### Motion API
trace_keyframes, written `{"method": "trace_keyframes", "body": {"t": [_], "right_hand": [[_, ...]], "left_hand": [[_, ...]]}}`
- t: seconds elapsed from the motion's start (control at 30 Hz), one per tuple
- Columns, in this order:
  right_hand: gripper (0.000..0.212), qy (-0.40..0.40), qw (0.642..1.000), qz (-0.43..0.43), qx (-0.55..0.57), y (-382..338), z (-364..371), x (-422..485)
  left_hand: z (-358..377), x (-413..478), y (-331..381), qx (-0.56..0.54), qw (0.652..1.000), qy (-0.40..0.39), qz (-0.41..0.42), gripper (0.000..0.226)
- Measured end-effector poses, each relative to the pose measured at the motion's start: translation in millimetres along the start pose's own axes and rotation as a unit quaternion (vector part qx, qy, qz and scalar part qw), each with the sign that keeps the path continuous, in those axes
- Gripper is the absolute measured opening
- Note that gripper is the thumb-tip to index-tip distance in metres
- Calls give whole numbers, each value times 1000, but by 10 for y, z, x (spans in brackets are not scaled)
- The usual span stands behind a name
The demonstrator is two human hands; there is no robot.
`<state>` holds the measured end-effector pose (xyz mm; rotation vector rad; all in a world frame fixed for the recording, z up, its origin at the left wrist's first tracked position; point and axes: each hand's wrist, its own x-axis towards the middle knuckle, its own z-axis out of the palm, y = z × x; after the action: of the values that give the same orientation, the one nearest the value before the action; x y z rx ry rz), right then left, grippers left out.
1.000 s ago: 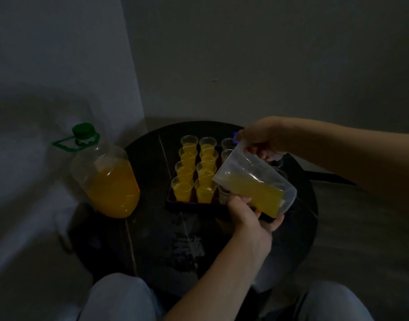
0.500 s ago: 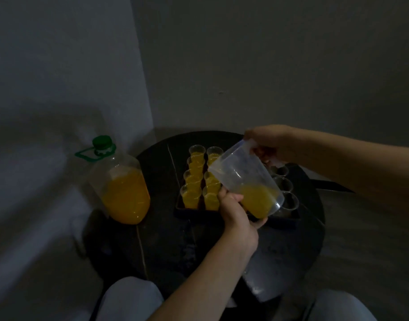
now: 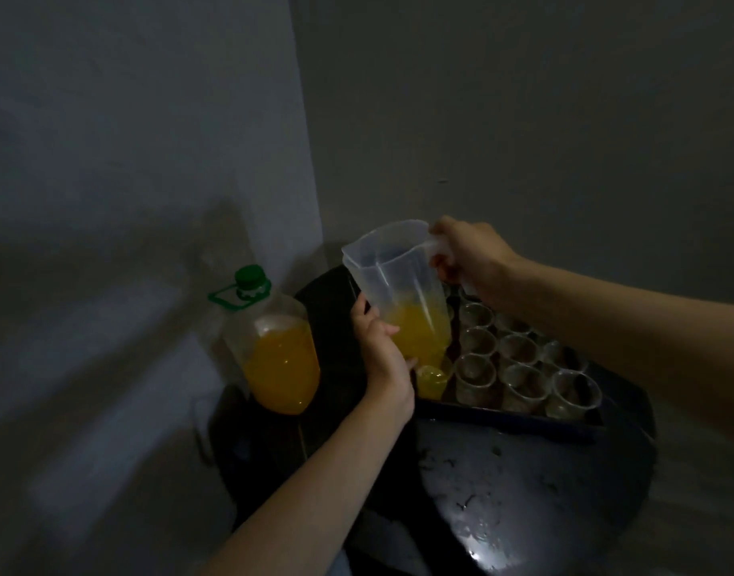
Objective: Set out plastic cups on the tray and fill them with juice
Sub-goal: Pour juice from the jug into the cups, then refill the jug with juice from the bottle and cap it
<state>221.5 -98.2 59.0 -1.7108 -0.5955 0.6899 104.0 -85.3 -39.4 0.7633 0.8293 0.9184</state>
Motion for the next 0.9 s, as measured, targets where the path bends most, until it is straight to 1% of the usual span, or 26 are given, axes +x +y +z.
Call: {"method": "trace_keyframes", "body": {"t": [0.1,0.23,0.37,0.47,0.57,0.63,0.7,0.77,0.9], "right_hand": [[35,-24,999,-22,31,71,148,152],[40,-57,996,-42,47,129,367,357],[37,-98,993,-47,49,239,578,571],[36,-111,992,-29,52,345,714,754],[40,-106,993,-15,52,475,823,903],[42,-106,994,1,41,604,876,972],[41,-110,993,18,47,745,921,1023],[40,-112,992,31,56,890,978,1065],[36,-90,993,40,72,1146,1145,1088]], "left_hand": [[-83,240,110,-6,999,10,48,67],[-194,622,224,4,997,10,82,54],[-217,1004,296,-17,993,42,109,49],[-243,1254,241,-33,990,77,113,48],[-303,1436,113,-35,989,102,106,50],[-359,1561,5,-34,988,119,97,54],[-422,1684,-125,-32,988,126,89,57],[-480,1776,-242,-24,986,149,74,61],[-585,1931,-396,-30,982,175,59,68]]}}
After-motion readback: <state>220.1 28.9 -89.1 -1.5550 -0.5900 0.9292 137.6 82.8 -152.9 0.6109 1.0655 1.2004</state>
